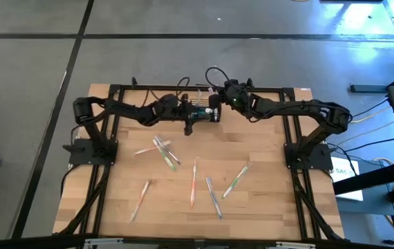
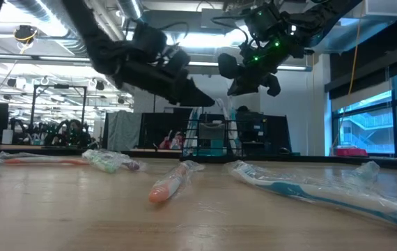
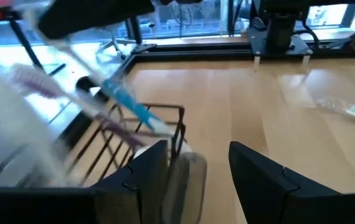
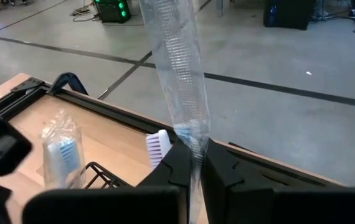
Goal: Pick & Place toothbrushing station
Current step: Put the right blue toothbrush in the right section of the wire organizer
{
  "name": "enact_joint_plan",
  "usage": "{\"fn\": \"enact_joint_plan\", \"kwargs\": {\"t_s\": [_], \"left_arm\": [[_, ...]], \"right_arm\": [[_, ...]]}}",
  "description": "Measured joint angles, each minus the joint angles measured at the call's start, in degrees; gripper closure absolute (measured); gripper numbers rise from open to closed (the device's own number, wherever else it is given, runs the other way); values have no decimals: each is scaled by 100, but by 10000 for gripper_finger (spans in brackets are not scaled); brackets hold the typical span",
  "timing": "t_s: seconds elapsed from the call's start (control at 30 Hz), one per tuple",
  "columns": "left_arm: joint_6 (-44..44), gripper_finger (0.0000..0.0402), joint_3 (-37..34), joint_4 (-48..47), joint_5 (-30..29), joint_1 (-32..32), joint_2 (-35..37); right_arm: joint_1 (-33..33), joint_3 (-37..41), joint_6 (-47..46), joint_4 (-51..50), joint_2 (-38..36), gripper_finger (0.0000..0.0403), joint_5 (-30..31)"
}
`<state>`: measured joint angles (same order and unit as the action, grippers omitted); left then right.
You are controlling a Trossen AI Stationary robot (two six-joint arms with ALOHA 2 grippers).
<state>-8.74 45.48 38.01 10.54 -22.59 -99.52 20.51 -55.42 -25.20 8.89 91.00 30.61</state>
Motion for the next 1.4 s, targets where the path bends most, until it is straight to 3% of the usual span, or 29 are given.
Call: {"fn": "enact_joint_plan", "kwargs": {"t_s": [0.57, 1.4], "left_arm": [[-238, 233, 1401, -241, -139, 2, -1397], [95, 233, 1474, -676, -197, -7, -1483]], "right_arm": [[2, -4, 62, -42, -4, 386, -18], [-42, -16, 524, 82, -440, 386, 21]]}}
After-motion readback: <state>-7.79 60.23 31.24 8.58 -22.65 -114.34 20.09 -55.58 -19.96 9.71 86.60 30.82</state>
